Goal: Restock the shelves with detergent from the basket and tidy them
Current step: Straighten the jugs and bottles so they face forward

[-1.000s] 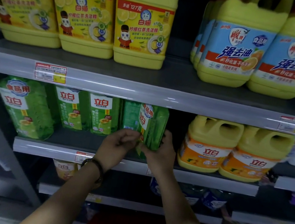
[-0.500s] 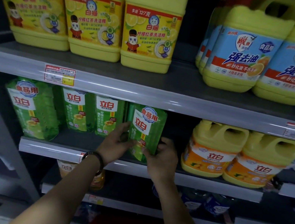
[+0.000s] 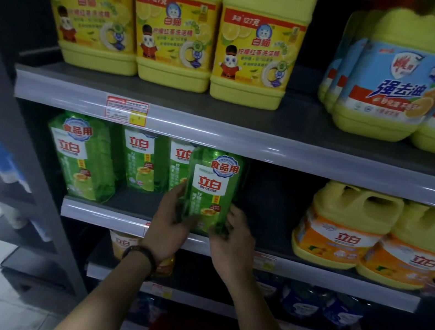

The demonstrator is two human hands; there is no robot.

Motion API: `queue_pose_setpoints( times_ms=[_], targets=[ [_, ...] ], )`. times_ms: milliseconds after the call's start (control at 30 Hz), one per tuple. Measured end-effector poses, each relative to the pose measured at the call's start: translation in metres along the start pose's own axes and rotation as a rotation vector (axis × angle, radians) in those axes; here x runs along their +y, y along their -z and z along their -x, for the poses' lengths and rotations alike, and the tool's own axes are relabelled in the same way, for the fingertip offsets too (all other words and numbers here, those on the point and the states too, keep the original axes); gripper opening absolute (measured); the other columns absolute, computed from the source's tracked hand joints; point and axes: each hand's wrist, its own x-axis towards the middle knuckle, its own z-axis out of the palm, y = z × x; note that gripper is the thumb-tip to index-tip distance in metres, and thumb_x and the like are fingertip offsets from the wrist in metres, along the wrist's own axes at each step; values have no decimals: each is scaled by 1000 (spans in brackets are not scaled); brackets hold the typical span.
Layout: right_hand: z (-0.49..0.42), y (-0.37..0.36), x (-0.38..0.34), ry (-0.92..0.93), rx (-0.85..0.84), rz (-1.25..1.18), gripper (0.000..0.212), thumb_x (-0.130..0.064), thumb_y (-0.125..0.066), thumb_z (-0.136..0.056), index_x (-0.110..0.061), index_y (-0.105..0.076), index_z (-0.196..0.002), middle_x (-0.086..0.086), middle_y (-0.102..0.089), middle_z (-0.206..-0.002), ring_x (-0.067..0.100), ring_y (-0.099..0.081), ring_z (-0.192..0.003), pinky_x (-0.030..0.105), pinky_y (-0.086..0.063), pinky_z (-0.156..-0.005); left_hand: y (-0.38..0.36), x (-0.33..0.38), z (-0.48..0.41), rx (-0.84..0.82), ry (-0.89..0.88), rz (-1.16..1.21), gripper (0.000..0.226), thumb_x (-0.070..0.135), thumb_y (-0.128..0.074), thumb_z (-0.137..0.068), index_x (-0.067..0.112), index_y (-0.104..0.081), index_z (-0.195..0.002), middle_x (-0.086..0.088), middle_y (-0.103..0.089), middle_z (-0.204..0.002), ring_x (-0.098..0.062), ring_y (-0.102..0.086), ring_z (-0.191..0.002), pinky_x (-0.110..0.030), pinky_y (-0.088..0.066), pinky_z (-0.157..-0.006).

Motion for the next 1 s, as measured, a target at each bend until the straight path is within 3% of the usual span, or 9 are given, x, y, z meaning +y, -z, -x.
queue_pose_setpoints(
  times_ms=[133, 267, 400, 600, 733, 800, 867, 933, 1000],
  targets=[
    [0, -23, -12, 19, -123, -8, 59, -21, -76, -88, -41, -58, -140, -24, -73, -124, -4, -68, -114, 40, -59, -101, 28, -9, -1, 54, 36, -14, 71, 12, -74, -94, 30, -41, -156, 5, -55, -151, -12, -56, -136, -48, -49, -114],
    [-2, -48, -25, 24, -193, 4, 61, -29, -75, -85, -44, -58, -141, -23, -74, -123, 0, -69, -115, 44, -60, -100, 54, -18, -1, 82, 68, -29, 82, 39, -72, -85, 49, -34, -157, 3, -49, -151, -17, -57, -135, -51, -50, -113],
    [0, -75, -34, 39, -258, 9, 71, -38, -74, -82, -44, -51, -149, -20, -71, -131, 4, -67, -121, 43, -59, -101, 76, -24, 1, 113, 99, -62, 85, 31, -71, -89, 51, -26, -159, 1, -37, -147, -28, -53, -136, -55, -46, -116],
    [-6, -102, -44, 29, -355, 18, 81, -18, -76, -80, -49, -46, -150, -25, -67, -131, 6, -64, -124, 45, -59, -104, 96, -27, 0, 147, 115, -135, 92, 25, -68, -99, 40, -8, -167, -1, -27, -161, -28, -40, -146, -51, -41, -119],
    [-9, -124, -52, 41, -384, -7, 82, -35, -80, -75, -53, -47, -148, -23, -66, -137, 8, -64, -126, 46, -58, -103, 107, -32, 0, 166, 114, -150, 95, 28, -66, -100, 42, 0, -167, 2, -22, -161, -32, -44, -142, -54, -46, -114],
    [-9, -131, -55, 60, -400, -4, 79, -31, -80, -75, -59, -47, -141, -22, -65, -137, 10, -63, -127, 47, -58, -104, 111, -32, 0, 186, 142, -140, 90, 29, -61, -104, 39, 1, -167, -2, -22, -159, -33, -45, -138, -48, -44, -115],
    [-8, -133, -60, 61, -411, 8, 82, -22, -82, -78, -55, -47, -144, -21, -65, -135, 9, -63, -127, 42, -57, -105, 112, -26, 3, 226, 155, -105, 74, 39, -49, -109, 33, -4, -168, -6, -23, -159, -29, -40, -141, -36, -38, -112],
    [-9, -132, -61, 63, -421, 2, 87, -11, -83, -81, -44, -46, -153, -25, -63, -129, 1, -62, -121, 33, -56, -104, 113, -21, 6, 250, 143, -107, 69, 52, -33, -108, 28, -12, -169, -7, -24, -163, -28, -39, -145, -32, -34, -111],
    [-12, -131, -60, 60, -433, -2, 86, -12, -85, -82, -37, -47, -155, -32, -59, -121, -13, -58, -108, 26, -53, -100, 114, -19, 7, 240, 134, -119, 72, 58, -27, -105, 27, -15, -168, -6, -23, -168, -25, -34, -151, -32, -30, -115]
  ],
)
